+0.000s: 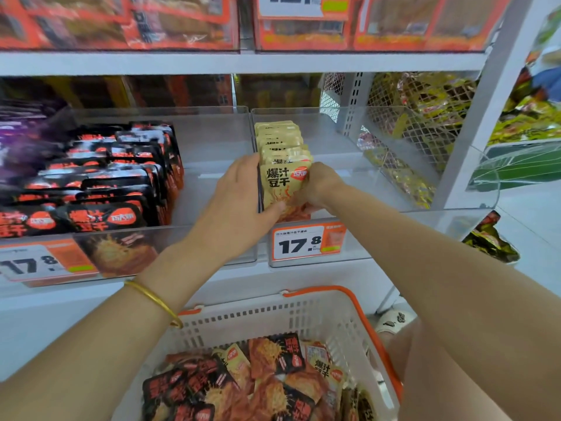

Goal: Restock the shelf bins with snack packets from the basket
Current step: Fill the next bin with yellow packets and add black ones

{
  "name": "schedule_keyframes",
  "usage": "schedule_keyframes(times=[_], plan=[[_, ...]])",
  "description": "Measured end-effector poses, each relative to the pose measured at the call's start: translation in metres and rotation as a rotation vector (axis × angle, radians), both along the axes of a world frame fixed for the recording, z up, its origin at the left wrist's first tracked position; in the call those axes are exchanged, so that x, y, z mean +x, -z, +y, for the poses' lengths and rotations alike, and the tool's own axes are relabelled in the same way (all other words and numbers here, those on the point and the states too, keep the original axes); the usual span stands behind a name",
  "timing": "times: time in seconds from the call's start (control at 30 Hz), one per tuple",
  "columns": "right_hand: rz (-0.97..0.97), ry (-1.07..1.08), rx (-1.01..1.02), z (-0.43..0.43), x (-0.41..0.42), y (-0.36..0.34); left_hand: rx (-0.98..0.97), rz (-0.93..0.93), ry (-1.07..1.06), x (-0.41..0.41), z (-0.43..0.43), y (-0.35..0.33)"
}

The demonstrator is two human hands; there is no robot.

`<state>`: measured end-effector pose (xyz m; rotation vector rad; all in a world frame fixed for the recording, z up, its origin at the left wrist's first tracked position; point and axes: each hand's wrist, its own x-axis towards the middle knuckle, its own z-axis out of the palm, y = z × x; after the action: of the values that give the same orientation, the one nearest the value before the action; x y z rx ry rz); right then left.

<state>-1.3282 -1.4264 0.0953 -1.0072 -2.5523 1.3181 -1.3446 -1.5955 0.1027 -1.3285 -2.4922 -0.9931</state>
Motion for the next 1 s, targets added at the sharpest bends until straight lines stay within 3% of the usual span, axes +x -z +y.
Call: schedule_keyframes(times=[0.33, 0.7, 0.77, 0.9, 0.97, 1.0], plan=[[0.106, 0.14, -0.146, -0.002, 0.0, -0.004, 0.017, -0.012, 0.016, -0.002, 0.001, 0.005], [-0.126, -0.003, 0.135, -0.011, 0.011, -0.015, 0.027, -0.025, -0.01, 0.003, 0.002, 0.003], [-0.044, 0.004, 0.174, -0.016, 0.027, -0.028, 0.086, 0.038, -0.06, 0.011, -0.003, 0.001], [0.359, 0.013, 0.145, -0.042, 0.099, -0.046, 0.3, 0.181, 0.012, 0.047, -0.04, 0.014], [0.383, -0.11, 0.057, -0.058, 0.129, -0.032, 0.179, 0.168, 0.076, 0.063, -0.057, 0.043], [0.288, -0.184, 0.015, -0.067, 0.135, -0.016, 0.083, 0.139, 0.097, 0.066, -0.062, 0.061]])
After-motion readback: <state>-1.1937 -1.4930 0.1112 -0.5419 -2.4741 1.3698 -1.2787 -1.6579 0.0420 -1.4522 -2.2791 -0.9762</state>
